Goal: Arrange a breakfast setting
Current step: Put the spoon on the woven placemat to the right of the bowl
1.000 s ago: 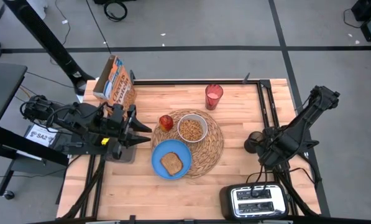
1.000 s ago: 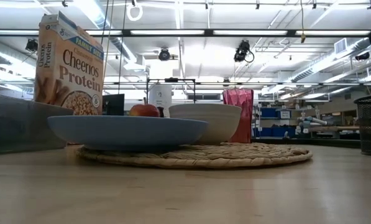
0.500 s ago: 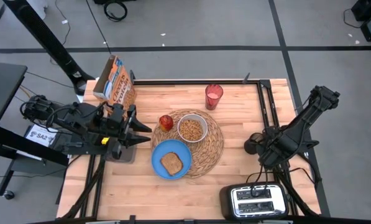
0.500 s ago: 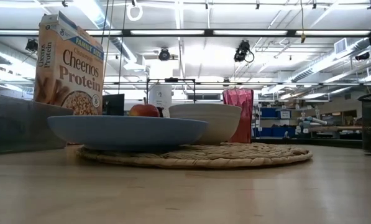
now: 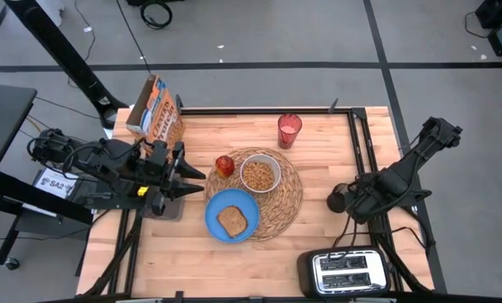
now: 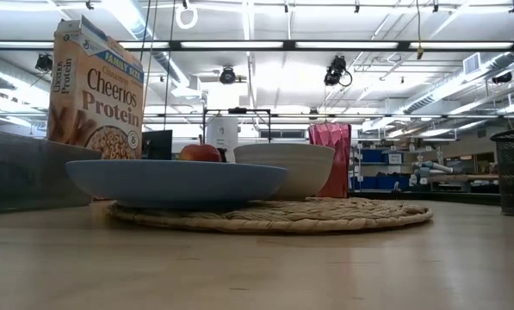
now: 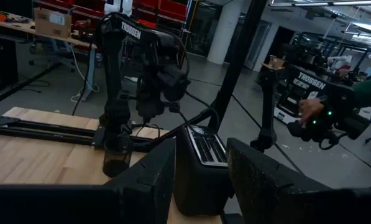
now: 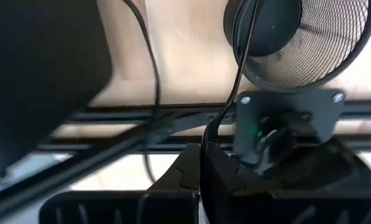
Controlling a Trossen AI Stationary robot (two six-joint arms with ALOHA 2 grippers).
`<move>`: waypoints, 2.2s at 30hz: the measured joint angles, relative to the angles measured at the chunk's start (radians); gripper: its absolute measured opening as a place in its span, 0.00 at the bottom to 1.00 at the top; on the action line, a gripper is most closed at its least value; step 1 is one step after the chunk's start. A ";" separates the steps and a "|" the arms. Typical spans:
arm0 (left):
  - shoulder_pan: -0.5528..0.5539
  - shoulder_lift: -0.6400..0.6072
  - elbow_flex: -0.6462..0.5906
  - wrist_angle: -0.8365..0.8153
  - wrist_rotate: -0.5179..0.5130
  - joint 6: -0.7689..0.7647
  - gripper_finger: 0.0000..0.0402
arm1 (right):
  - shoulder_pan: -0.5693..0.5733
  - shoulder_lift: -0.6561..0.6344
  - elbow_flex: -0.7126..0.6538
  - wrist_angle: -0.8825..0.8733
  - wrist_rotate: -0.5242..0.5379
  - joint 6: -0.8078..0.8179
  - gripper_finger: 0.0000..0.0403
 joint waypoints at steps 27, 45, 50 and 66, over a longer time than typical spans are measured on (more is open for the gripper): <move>-0.050 0.062 0.000 0.001 -0.013 0.018 0.38 | -0.117 -0.002 0.418 -0.002 -0.050 0.803 0.02; -0.058 0.388 0.000 0.420 -0.328 0.840 0.59 | -0.282 0.001 0.358 0.802 0.570 0.831 0.02; -0.041 0.516 0.000 0.715 -0.568 1.385 0.58 | -0.371 0.001 0.247 1.154 0.590 0.752 0.02; 0.159 0.589 0.079 0.848 -0.651 1.814 0.55 | -0.430 0.034 0.092 1.701 0.663 0.734 0.02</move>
